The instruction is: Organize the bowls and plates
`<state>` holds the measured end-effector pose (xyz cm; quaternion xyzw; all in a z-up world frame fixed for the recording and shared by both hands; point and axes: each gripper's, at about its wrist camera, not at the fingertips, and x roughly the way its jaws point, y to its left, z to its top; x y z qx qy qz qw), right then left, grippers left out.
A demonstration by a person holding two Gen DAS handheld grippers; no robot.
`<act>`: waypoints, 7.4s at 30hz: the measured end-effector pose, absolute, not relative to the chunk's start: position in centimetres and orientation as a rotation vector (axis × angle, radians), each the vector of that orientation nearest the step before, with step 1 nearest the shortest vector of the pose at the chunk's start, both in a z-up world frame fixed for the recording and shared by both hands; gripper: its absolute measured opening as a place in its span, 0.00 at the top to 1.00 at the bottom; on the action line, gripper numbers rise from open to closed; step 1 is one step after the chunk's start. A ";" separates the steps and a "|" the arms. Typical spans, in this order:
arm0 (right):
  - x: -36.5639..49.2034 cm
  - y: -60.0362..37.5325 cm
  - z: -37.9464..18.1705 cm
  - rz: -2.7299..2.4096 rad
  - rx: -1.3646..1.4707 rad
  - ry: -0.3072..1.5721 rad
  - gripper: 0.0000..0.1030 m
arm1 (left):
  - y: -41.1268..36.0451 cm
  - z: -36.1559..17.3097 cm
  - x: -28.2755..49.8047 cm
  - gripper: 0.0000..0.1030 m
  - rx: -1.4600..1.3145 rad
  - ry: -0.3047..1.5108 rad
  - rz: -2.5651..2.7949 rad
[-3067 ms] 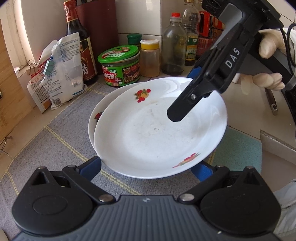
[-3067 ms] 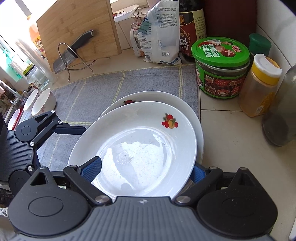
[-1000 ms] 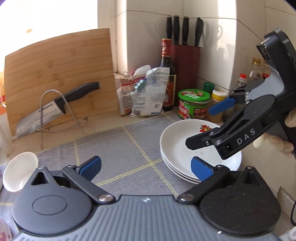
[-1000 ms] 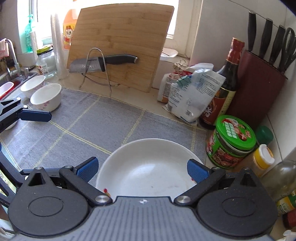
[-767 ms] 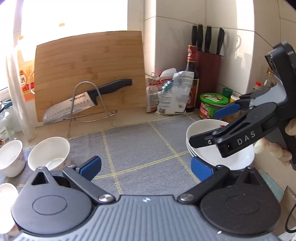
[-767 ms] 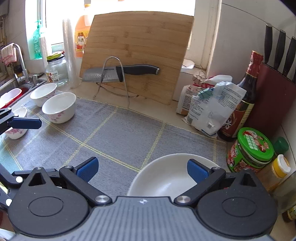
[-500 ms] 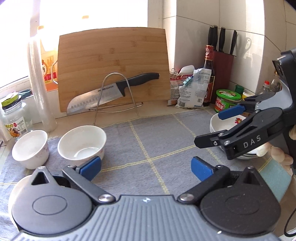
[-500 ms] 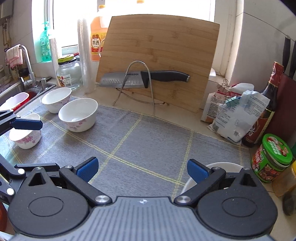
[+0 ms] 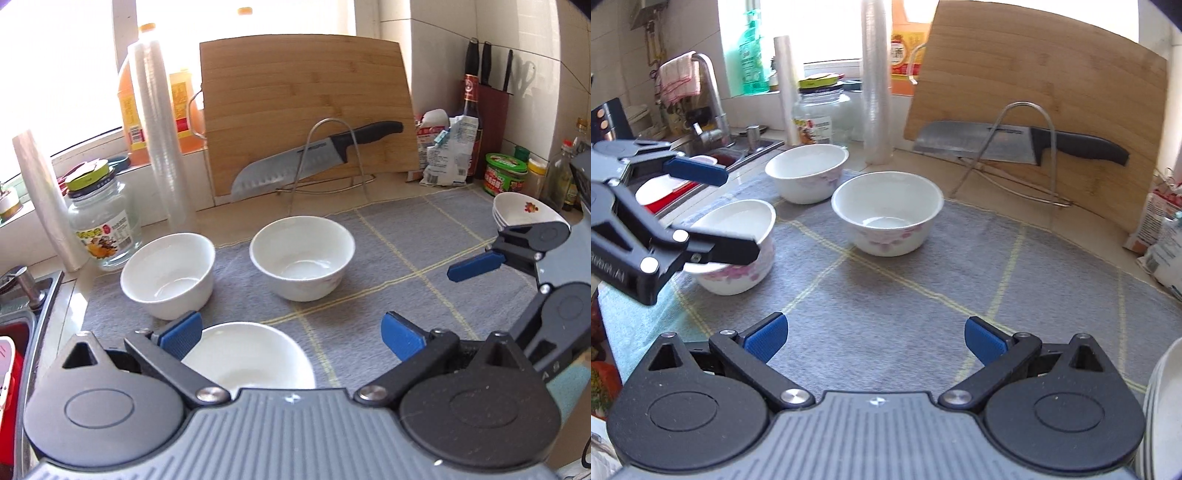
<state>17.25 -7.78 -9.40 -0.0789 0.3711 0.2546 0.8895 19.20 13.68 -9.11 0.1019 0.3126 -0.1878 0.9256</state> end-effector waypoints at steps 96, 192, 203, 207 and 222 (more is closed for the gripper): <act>13.3 -9.8 -10.6 0.355 -0.239 0.825 0.19 | 2.7 -13.0 24.4 0.39 0.346 0.834 -0.948; 35.9 -4.9 -10.5 0.556 -0.027 0.977 0.15 | 8.4 -14.7 28.6 0.15 0.255 0.594 -0.452; 36.2 -4.8 -10.8 0.567 -0.018 0.982 0.16 | 8.5 -14.4 28.7 0.15 0.266 0.595 -0.465; 36.2 -4.8 -10.8 0.569 -0.024 0.983 0.16 | 8.6 -14.4 28.6 0.15 0.263 0.594 -0.469; 35.5 -4.7 -10.3 0.569 -0.025 0.989 0.17 | 8.7 -13.2 28.7 0.15 0.287 0.637 -0.501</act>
